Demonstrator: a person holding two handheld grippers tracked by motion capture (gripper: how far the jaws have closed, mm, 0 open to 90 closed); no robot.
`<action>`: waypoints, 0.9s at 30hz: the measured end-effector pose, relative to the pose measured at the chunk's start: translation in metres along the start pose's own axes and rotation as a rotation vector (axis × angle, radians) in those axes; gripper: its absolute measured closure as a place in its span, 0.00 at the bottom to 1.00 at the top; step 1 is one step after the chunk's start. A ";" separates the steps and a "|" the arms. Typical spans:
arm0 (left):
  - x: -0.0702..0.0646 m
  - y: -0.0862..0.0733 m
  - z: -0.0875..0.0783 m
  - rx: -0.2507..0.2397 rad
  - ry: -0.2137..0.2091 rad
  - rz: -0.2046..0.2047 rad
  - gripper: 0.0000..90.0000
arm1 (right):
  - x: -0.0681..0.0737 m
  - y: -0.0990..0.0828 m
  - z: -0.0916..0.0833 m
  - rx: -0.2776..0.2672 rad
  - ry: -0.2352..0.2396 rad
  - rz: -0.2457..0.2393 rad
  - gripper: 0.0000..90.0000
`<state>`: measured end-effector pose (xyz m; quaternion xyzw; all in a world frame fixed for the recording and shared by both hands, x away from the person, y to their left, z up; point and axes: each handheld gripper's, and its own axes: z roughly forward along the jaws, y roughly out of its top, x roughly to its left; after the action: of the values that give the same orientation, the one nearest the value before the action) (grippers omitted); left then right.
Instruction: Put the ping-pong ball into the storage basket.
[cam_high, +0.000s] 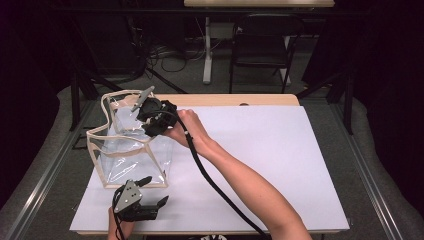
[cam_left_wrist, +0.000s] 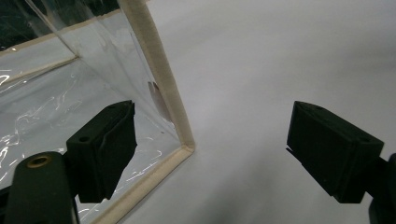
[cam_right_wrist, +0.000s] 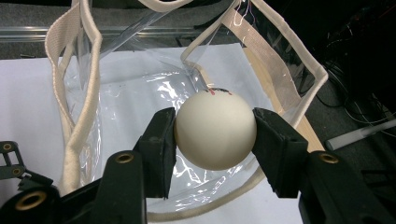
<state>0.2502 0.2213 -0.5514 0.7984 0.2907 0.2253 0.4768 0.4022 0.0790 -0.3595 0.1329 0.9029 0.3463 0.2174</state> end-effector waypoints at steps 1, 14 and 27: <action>0.000 0.000 0.000 0.000 0.000 0.000 0.18 | 0.000 0.000 0.000 0.004 0.003 0.001 0.56; 0.000 0.000 0.000 0.001 0.000 0.001 0.18 | 0.003 0.002 0.004 0.025 0.005 -0.015 0.56; 0.000 0.000 0.000 -0.004 -0.002 -0.001 0.18 | 0.002 -0.001 0.002 0.002 0.004 0.020 0.40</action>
<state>0.2499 0.2215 -0.5512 0.7975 0.2902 0.2250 0.4787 0.4014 0.0805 -0.3622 0.1414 0.9024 0.3476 0.2120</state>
